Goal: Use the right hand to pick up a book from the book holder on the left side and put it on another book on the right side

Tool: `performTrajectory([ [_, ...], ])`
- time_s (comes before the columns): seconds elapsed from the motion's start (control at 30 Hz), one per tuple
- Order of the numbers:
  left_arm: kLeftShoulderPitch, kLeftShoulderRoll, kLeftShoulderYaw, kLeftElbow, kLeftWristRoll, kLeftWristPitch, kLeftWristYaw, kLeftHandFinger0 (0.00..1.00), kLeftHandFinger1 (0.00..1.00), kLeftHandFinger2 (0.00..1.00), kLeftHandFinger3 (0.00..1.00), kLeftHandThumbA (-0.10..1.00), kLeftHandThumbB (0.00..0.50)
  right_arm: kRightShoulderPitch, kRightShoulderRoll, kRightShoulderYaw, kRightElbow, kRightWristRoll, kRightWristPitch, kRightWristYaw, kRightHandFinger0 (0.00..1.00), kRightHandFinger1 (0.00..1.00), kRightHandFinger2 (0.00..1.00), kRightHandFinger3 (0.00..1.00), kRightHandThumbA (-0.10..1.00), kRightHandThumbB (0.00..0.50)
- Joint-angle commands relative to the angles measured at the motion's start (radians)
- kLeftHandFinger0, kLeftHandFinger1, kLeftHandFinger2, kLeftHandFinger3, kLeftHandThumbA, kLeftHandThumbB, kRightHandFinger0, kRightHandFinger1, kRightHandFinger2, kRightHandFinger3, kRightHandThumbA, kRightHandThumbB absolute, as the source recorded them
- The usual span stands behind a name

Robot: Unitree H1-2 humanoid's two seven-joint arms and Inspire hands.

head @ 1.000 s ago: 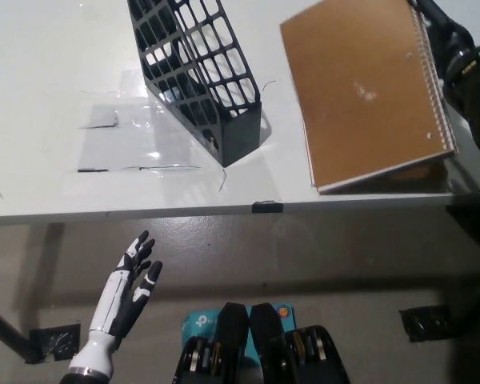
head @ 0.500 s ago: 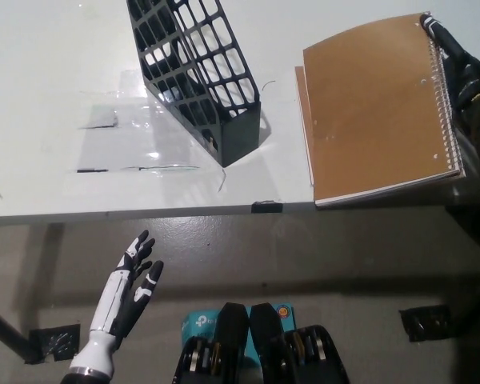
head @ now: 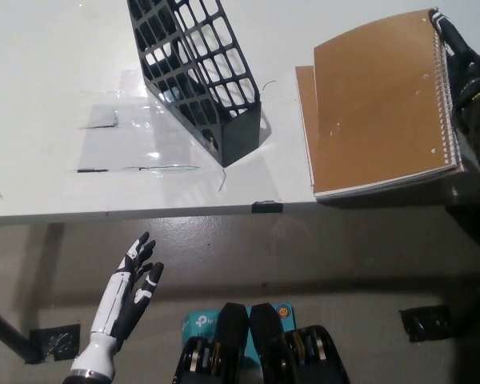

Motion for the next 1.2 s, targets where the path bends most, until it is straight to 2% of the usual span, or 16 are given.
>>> performTrajectory([
  [0.0,-0.005,0.004,0.002,-0.034,-0.005,-0.020,0.017,0.96,1.00,1.00,1.00,0.89,0.158,-0.104,-0.027,0.032,-0.037,-0.011,-0.095,0.142,1.00,1.00,1.00,1.00,0.62,0.366],
  [0.07,-0.005,0.004,0.002,-0.036,-0.003,-0.015,0.018,0.96,1.00,1.00,1.00,0.88,0.144,-0.106,-0.026,0.037,-0.036,-0.009,-0.112,0.136,1.00,1.00,1.00,1.00,0.62,0.340],
  [0.17,-0.004,0.003,0.000,-0.040,0.003,-0.013,0.018,0.96,1.00,1.00,1.00,0.90,0.156,-0.102,-0.027,0.051,-0.035,-0.016,-0.137,0.126,1.00,1.00,1.00,1.00,0.59,0.307],
  [0.27,-0.001,0.004,0.003,-0.043,0.004,-0.008,0.021,0.96,1.00,1.00,1.00,0.92,0.170,-0.101,-0.023,0.043,-0.037,-0.002,-0.157,0.127,1.00,1.00,1.00,1.00,0.61,0.327],
  [0.33,-0.003,0.006,0.003,-0.041,0.010,-0.013,0.024,0.96,1.00,1.00,1.00,0.93,0.158,-0.099,-0.029,0.050,-0.038,-0.008,-0.169,0.145,1.00,1.00,1.00,1.00,0.63,0.343],
  [0.43,-0.004,0.003,0.006,-0.044,0.000,-0.004,0.021,0.96,1.00,1.00,1.00,0.90,0.150,-0.102,-0.034,0.058,-0.038,-0.013,-0.185,0.152,1.00,1.00,1.00,1.00,0.67,0.343],
  [0.5,-0.001,0.001,0.009,-0.042,-0.001,-0.010,0.025,0.95,1.00,1.00,1.00,0.90,0.157,-0.102,-0.036,0.058,-0.038,-0.014,-0.205,0.145,1.00,1.00,1.00,1.00,0.69,0.318],
  [0.57,0.000,0.000,0.011,-0.041,-0.004,-0.013,0.023,0.95,1.00,1.00,1.00,0.90,0.158,-0.103,-0.038,0.054,-0.038,-0.014,-0.218,0.133,1.00,1.00,1.00,1.00,0.68,0.326],
  [0.63,0.001,0.001,0.011,-0.035,-0.005,-0.018,0.022,0.94,1.00,0.99,1.00,0.90,0.161,-0.101,-0.045,0.091,-0.038,-0.056,-0.247,0.119,1.00,1.00,1.00,1.00,0.78,0.323],
  [0.67,0.002,0.003,0.010,-0.038,-0.001,-0.013,0.020,0.94,1.00,1.00,1.00,0.91,0.165,-0.100,-0.051,0.113,-0.039,-0.075,-0.252,0.122,1.00,1.00,1.00,1.00,0.83,0.356],
  [0.7,0.004,0.002,0.009,-0.038,-0.003,-0.012,0.018,0.94,1.00,1.00,1.00,0.91,0.163,-0.099,-0.063,0.180,-0.040,-0.142,-0.260,0.110,1.00,1.00,1.00,1.00,0.95,0.402],
  [0.77,0.006,0.000,0.011,-0.043,-0.010,-0.009,0.016,0.94,1.00,1.00,1.00,0.90,0.146,-0.100,-0.077,0.310,-0.043,-0.257,-0.294,0.054,1.00,1.00,1.00,1.00,1.00,0.491],
  [0.8,0.005,0.000,0.011,-0.045,-0.009,-0.007,0.016,0.94,1.00,1.00,1.00,0.90,0.145,-0.105,-0.089,0.454,-0.046,-0.397,-0.314,-0.042,1.00,1.00,1.00,1.00,1.00,0.500],
  [0.93,-0.005,-0.002,0.013,-0.030,-0.010,-0.027,0.022,0.94,1.00,0.99,1.00,0.90,0.156,-0.139,-0.106,0.717,-0.055,-0.621,-0.277,-0.205,1.00,1.00,1.00,1.00,0.96,0.500],
  [1.0,-0.007,-0.003,0.014,-0.022,-0.020,-0.044,0.019,0.94,1.00,0.99,1.00,0.90,0.150,-0.153,-0.110,0.749,-0.054,-0.621,-0.262,-0.213,1.00,1.00,1.00,1.00,1.00,0.500],
  [1.17,-0.004,0.001,0.010,-0.032,-0.005,-0.031,0.019,0.94,1.00,0.99,1.00,0.91,0.158,-0.171,-0.119,0.791,-0.053,-0.591,-0.230,-0.211,1.00,1.00,1.00,1.00,1.00,0.492],
])
